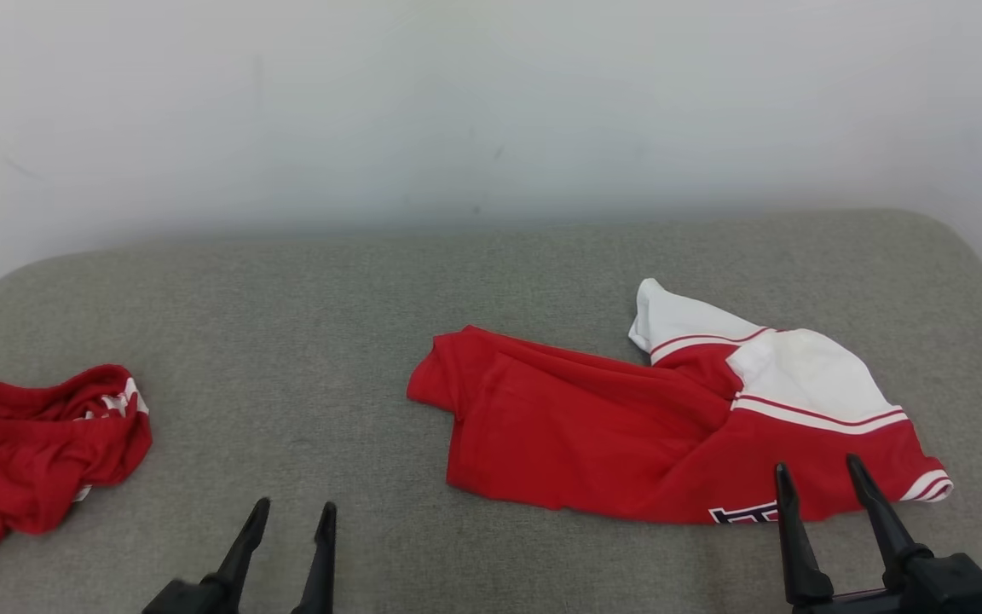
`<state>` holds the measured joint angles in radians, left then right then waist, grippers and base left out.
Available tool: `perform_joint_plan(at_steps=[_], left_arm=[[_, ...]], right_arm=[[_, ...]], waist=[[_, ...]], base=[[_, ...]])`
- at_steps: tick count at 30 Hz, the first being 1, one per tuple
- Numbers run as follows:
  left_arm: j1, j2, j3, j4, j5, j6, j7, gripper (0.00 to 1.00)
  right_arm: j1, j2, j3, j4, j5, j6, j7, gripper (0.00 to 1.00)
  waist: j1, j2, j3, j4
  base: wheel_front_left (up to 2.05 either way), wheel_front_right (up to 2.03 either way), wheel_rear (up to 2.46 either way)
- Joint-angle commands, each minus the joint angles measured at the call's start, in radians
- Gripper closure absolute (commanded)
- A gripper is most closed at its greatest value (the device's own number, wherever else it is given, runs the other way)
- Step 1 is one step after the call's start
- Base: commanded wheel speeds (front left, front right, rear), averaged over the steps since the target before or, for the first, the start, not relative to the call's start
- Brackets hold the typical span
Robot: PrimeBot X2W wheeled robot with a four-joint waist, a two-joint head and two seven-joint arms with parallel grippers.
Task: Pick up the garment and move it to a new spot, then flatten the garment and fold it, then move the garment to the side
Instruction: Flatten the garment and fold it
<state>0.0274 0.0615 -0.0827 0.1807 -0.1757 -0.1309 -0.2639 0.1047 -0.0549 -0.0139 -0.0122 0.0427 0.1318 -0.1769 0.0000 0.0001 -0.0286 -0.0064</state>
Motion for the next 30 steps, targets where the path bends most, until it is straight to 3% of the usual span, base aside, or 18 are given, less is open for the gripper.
perform_joint_plan(at_steps=[1, 7, 16, 30], left_arm=[[-0.029, 0.010, -0.012, 0.010, 0.001, 0.002, -0.001, 0.00], [-0.173, 0.051, -0.139, 0.178, -0.052, 0.002, 0.000, 0.00], [-0.463, 0.045, -0.263, 0.454, -0.158, 0.002, 0.099, 0.00], [-0.732, 0.046, -0.301, 0.713, -0.234, 0.002, 0.190, 0.00]], right_arm=[[-0.005, -0.002, 0.004, 0.003, 0.006, -0.002, -0.005, 0.00], [-0.022, 0.001, 0.028, 0.019, 0.016, -0.002, -0.014, 0.00], [-0.073, 0.004, 0.082, 0.036, 0.030, -0.002, -0.035, 0.00], [-0.143, 0.005, 0.159, 0.092, 0.091, -0.002, -0.071, 0.00]], waist=[[0.0000, -0.0001, 0.007, -0.013], [0.0000, -0.0001, 0.034, -0.072], [0.0000, -0.0001, 0.133, -0.173], [0.0000, -0.0001, 0.242, -0.259]], base=[[0.00, 0.00, 0.00], [0.00, 0.00, 0.00], [0.00, 0.00, 0.00], [0.00, 0.00, 0.00]])
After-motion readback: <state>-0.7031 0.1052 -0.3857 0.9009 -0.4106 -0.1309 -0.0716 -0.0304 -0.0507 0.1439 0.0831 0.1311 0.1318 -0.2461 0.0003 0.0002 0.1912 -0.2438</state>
